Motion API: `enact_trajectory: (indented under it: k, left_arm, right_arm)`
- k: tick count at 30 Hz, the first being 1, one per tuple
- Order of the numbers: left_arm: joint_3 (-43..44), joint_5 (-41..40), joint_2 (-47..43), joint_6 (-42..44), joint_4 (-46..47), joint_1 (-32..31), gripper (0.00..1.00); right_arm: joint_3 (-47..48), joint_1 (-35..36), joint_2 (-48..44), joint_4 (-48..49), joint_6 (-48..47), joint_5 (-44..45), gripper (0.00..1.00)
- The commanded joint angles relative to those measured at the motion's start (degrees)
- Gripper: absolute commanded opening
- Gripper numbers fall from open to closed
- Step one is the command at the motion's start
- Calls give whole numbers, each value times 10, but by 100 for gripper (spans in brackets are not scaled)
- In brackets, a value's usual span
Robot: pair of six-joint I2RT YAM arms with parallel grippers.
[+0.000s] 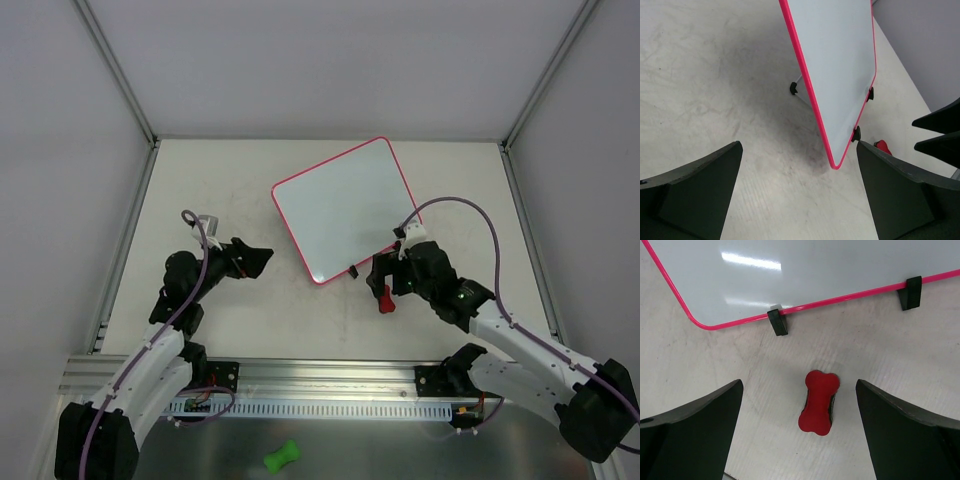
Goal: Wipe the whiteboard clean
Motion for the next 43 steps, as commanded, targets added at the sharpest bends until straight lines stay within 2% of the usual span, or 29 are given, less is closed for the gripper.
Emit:
enact_trajectory:
  k: [1,10,43]
  left_arm:
    - [-11,-59,-33,48,-65,-14,99]
    - [-33,-17,-16,91,-33,-22,99]
    - [-36,-13,-11,97,-22,-24,99]
  right_arm:
    - [-16,-2,-31,14,8,29,99]
    - [-42,-2,-52,32,-5,52,99]
    - [-42,-3,-45,36,-4,62,99]
